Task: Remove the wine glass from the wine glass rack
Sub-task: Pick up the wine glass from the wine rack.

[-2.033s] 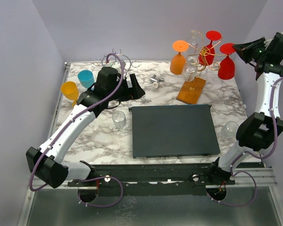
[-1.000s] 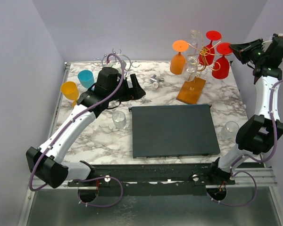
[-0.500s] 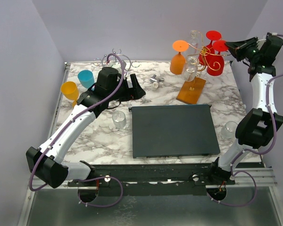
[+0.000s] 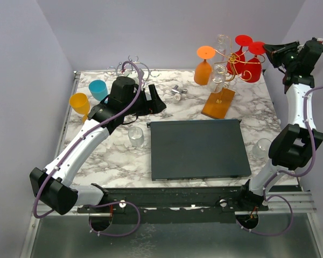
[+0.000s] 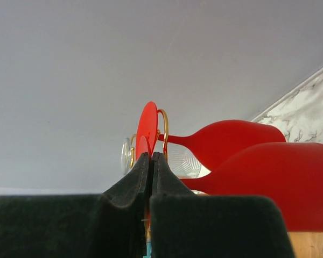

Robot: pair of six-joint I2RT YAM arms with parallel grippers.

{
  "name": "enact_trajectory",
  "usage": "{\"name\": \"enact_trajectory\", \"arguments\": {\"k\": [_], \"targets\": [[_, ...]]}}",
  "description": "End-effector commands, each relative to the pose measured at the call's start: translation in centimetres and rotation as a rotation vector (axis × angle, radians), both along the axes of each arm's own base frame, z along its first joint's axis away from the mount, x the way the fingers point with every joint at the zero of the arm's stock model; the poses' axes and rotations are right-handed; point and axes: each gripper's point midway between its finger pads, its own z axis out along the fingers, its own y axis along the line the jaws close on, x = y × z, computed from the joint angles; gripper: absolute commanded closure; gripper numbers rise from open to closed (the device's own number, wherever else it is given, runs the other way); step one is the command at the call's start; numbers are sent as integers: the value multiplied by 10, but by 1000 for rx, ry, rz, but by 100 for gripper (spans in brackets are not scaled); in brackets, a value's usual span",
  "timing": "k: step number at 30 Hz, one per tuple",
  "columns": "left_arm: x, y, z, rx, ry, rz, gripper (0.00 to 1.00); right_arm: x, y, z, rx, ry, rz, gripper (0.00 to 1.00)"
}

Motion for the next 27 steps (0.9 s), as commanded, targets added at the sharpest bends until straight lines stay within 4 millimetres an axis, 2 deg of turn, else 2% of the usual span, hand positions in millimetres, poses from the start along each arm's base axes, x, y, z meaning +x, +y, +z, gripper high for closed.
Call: {"name": "enact_trajectory", "arguments": {"k": [1,15,22,27], "targets": [[-4,0,10,-15,-29,-3,12,-9,-13,26,-38,-61,-111,99],[-5,0,17,-28,-38,-2,12,-47,-35,52,-146,-47,-304,100],[-8,0,22,-41,-42,-7,12,-83,-36,63,-230,-5,-358,100],[-11,0,26,-53,-46,-12,12,-117,-20,79,-278,-10,-328,100]]}}
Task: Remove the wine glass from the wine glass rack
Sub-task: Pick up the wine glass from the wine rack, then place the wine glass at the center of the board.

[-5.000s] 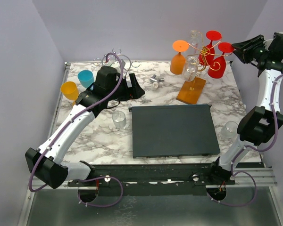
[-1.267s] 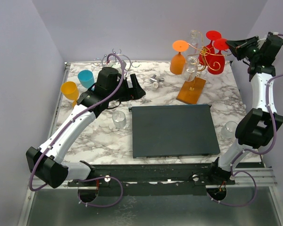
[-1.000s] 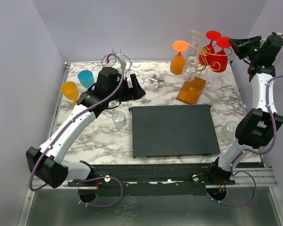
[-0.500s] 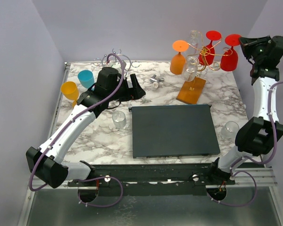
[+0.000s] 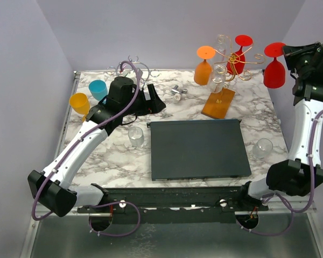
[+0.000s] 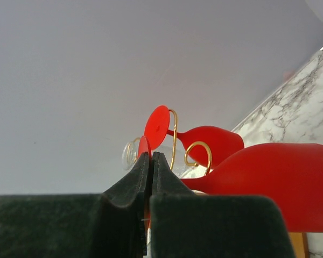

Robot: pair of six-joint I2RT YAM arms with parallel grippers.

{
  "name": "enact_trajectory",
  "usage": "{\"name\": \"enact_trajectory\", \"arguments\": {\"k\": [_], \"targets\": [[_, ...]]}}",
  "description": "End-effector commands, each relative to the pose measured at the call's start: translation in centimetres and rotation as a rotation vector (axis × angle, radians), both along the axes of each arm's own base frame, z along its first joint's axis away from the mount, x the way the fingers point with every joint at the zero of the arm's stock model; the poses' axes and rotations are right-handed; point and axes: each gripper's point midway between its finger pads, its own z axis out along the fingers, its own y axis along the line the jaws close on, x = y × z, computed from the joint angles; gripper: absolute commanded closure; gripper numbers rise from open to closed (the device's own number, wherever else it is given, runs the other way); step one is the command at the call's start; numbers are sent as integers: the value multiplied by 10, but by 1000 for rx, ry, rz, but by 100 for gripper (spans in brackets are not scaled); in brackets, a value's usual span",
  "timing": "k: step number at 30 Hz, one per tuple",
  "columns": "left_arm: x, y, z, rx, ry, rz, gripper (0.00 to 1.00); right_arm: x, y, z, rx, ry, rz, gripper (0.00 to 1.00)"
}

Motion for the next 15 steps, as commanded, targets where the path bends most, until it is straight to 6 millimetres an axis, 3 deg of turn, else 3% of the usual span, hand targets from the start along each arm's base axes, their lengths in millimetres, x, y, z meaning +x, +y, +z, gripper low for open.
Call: {"name": "enact_trajectory", "arguments": {"k": [1,5,9,15], "targets": [[-8,-2,20,-41,-33,-16,12,-39,12,22,-81,6,2,100],[-11,-2,23,-53,-35,-19,12,-67,40,42,-104,-21,108,100],[-12,-1,29,-70,-40,-7,12,-87,81,57,-75,-64,307,100],[-13,1,58,-111,-91,4,12,-111,121,91,-48,-137,478,100]]}}
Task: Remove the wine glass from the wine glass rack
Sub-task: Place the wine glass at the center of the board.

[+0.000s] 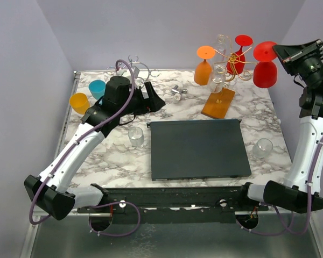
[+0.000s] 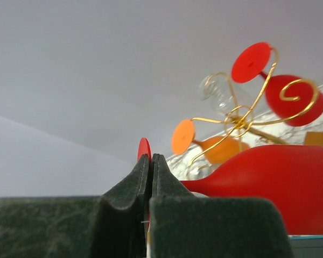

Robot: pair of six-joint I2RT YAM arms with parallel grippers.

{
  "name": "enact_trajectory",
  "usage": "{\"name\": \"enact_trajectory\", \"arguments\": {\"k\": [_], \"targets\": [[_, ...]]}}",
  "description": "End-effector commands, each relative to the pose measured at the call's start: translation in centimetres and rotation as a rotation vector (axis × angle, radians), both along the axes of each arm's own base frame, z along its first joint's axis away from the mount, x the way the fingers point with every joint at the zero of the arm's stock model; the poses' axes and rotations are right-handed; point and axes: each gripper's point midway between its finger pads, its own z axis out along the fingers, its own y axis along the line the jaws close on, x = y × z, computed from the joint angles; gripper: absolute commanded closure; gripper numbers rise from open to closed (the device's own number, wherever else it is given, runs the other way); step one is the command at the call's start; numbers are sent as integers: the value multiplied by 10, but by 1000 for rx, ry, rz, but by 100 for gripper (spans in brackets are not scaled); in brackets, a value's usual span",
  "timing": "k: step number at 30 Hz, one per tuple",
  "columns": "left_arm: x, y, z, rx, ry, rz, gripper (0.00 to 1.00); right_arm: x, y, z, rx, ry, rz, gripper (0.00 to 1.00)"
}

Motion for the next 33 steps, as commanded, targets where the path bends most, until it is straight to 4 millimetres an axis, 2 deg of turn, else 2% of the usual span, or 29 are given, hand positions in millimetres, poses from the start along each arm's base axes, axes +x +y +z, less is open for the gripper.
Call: {"name": "enact_trajectory", "arguments": {"k": [1,4,7,14,21,23,27,33], "targets": [[-7,-1,46,-71,-87,-8,12,-28,43,31,17,-49,190,99],[-4,-1,60,-82,-117,3,12,-36,63,52,35,-93,278,99],[0,-2,76,-96,-146,8,11,-33,95,64,39,-116,359,99],[14,-7,107,-129,-224,6,8,-23,179,78,87,-150,580,99],[33,2,134,-297,-241,-40,7,-14,246,83,220,-161,780,99],[36,8,142,-379,-243,-65,7,-10,255,84,258,-160,802,99],[37,22,159,-538,-276,-113,6,-6,258,92,318,-183,812,99],[40,26,164,-653,-286,-170,4,-10,264,101,380,-209,871,99]]}}
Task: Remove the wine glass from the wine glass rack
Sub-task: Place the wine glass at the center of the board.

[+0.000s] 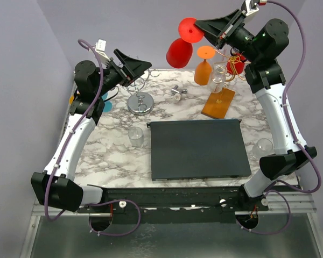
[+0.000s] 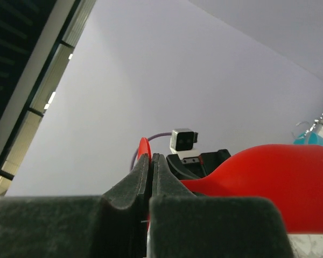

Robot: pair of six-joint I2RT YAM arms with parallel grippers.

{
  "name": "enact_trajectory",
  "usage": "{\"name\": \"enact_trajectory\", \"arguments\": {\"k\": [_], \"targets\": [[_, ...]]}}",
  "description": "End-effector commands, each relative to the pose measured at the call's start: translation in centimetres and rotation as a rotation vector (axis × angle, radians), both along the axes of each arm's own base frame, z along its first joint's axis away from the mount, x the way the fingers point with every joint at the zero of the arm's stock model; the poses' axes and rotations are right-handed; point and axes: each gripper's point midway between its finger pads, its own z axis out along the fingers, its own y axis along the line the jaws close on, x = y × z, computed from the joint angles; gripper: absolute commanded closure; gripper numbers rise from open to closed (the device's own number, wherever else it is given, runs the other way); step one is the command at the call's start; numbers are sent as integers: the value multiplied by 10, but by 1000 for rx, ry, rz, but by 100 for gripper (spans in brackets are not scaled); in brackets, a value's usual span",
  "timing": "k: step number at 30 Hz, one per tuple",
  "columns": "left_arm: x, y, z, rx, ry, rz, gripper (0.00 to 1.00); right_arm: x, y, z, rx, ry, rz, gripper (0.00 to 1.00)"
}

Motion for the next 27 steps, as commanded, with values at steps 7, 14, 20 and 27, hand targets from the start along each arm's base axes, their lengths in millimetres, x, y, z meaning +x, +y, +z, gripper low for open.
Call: {"name": "enact_trajectory", "arguments": {"k": [7,14,20,27], "targets": [[-15,-13,46,-200,-132,-189,2,-20,9,29,133,-64,111,100],[-9,-17,45,-267,-125,-229,1,-25,14,27,169,-49,167,99],[-5,-18,46,-304,-118,-253,1,-31,18,25,180,-46,178,99],[-9,-20,55,-383,-127,-314,3,-32,24,23,215,-34,217,99]]}}
